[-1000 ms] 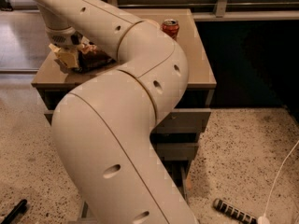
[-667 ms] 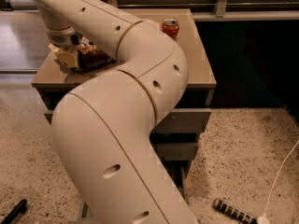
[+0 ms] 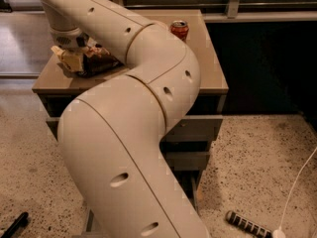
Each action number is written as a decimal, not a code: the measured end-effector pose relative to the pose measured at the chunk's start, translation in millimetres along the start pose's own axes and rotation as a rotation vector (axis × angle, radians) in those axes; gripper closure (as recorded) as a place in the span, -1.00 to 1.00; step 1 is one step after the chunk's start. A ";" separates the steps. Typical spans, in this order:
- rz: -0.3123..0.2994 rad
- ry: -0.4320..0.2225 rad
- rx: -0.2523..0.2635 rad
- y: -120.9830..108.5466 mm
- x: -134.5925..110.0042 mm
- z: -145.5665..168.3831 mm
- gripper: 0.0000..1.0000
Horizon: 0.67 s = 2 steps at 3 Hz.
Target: Place brown chip bag into bottom drawer
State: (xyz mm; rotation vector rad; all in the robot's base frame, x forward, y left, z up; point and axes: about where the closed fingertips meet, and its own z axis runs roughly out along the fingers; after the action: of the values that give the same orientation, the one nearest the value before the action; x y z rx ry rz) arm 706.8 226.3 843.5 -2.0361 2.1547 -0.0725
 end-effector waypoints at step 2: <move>0.166 -0.103 -0.033 -14.9 58.1 -10.3 1.00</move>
Offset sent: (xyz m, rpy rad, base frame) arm 0.0369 -0.2449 0.0043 0.2278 0.0785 -0.4593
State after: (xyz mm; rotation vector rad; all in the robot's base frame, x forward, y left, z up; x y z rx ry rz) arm 717.0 166.7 850.5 -1.8257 2.2636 0.0882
